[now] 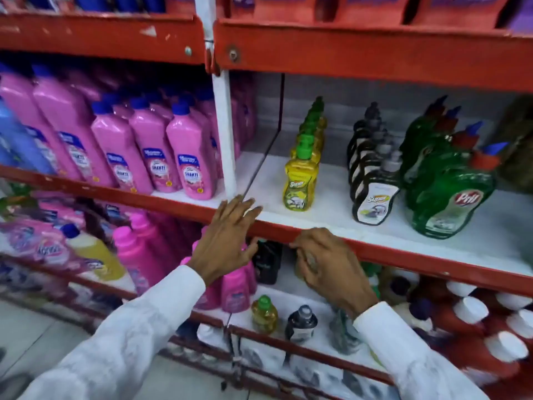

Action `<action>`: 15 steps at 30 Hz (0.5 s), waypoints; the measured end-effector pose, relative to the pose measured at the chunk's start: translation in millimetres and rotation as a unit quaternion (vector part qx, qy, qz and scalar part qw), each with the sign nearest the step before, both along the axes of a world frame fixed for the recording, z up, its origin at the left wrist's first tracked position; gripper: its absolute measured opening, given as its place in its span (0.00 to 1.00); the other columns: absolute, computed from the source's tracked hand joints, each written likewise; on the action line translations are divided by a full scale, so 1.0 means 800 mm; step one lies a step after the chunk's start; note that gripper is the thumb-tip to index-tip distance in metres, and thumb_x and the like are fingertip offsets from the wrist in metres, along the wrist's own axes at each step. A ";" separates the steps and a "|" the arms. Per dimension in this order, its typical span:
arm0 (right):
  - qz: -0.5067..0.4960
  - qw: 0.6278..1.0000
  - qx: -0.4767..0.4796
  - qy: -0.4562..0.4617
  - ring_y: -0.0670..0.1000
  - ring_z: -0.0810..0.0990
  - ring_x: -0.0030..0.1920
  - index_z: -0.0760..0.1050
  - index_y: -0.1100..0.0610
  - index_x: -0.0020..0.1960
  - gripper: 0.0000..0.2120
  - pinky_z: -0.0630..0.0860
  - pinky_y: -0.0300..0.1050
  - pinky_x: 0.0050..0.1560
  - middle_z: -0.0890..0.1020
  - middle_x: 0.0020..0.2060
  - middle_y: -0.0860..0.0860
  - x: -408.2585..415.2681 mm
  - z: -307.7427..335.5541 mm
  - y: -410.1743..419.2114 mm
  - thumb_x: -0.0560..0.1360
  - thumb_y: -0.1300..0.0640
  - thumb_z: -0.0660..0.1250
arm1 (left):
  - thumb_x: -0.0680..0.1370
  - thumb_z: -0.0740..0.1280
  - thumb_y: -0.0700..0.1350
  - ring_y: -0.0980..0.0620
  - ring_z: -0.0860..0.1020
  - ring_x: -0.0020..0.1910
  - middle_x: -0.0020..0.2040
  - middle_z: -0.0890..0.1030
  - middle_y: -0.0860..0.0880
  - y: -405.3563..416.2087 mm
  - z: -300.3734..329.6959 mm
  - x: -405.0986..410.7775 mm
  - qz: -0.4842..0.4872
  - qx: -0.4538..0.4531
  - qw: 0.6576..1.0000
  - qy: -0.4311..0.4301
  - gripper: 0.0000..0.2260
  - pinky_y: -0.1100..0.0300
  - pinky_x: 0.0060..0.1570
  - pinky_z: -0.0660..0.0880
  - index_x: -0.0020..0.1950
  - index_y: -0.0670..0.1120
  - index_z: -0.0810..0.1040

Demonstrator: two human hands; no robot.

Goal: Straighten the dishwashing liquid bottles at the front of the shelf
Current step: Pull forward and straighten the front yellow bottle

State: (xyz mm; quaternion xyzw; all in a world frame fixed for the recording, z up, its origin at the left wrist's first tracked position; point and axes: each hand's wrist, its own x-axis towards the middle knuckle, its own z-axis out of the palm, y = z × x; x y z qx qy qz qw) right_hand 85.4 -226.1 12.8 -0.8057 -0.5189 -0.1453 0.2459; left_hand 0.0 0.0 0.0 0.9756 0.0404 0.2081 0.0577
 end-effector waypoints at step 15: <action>-0.090 0.931 -0.257 0.243 0.62 0.83 0.52 0.82 0.55 0.55 0.13 0.81 0.49 0.53 0.83 0.53 0.60 -0.034 -0.156 0.095 0.71 0.57 0.69 | 0.74 0.65 0.34 0.49 0.55 0.79 0.78 0.64 0.44 0.010 -0.036 0.002 -0.042 -0.109 0.992 -0.048 0.31 0.52 0.78 0.50 0.76 0.45 0.62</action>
